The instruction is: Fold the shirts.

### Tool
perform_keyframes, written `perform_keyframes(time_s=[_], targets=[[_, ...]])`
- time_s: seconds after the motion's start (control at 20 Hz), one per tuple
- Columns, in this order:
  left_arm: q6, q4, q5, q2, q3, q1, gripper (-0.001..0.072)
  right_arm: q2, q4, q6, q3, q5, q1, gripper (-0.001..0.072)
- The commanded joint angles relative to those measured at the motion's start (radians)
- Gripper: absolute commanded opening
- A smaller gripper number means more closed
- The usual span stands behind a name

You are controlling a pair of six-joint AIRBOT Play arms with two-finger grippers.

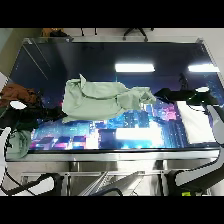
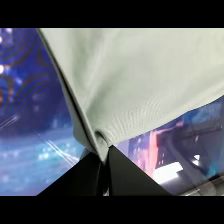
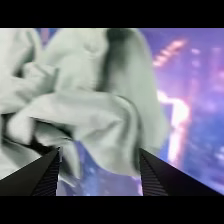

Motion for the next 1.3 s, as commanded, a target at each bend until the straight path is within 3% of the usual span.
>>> perform_keyframes(time_s=[0.0,0.2,0.3,0.35,0.4,0.45,0.6,0.7,0.85,1.05,1.15,1.25], targets=[[0.001,0.03,0.006,-0.004,0.004,0.003,0.0013,-0.038,-0.109,0.082,-0.001,0.024,-0.026,0.0542],[0.001,0.028,0.006,-0.009,0.004,0.003,0.0013,-0.121,-0.048,0.06,-0.001,0.008,0.06,0.0512],[0.001,0.029,0.009,-0.009,0.003,0.003,0.0013,-0.134,-0.045,0.051,0.0,-0.04,0.102,0.0318],[0.001,0.029,0.015,-0.009,0.003,0.003,0.0013,-0.132,-0.039,0.03,0.002,-0.061,0.12,0.0153],[0.001,0.028,0.029,-0.008,0.004,0.003,0.0013,-0.129,-0.006,0.007,0.007,-0.062,0.128,0.0048],[0.002,0.019,0.04,-0.008,0.006,0.003,0.0013,-0.121,0.05,-0.012,0.018,-0.04,0.128,0.0025],[0.021,-0.092,-0.05,0.032,0.139,0.003,0.0011,-0.042,0.275,-0.06,0.127,0.13,0.092,0.0024],[0.011,-0.18,-0.105,0.112,0.343,0.011,0.0011,0.056,0.481,-0.059,0.27,0.218,0.04,0.0024],[-0.044,-0.27,-0.097,0.223,0.824,0.086,0.0011,0.196,0.746,-0.038,0.57,0.185,-0.082,0.0024],[-0.086,-0.259,0.054,0.282,1.441,0.283,0.0012,0.327,0.774,0.017,0.883,0.036,-0.287,0.0024],[-0.085,-0.26,0.101,0.354,1.455,0.412,0.0011,0.411,0.762,0.002,0.892,-0.012,-0.358,0.0023],[-0.067,-0.271,0.137,0.442,1.327,0.521,0.0012,0.469,0.755,-0.027,0.892,-0.021,-0.397,0.0023]])
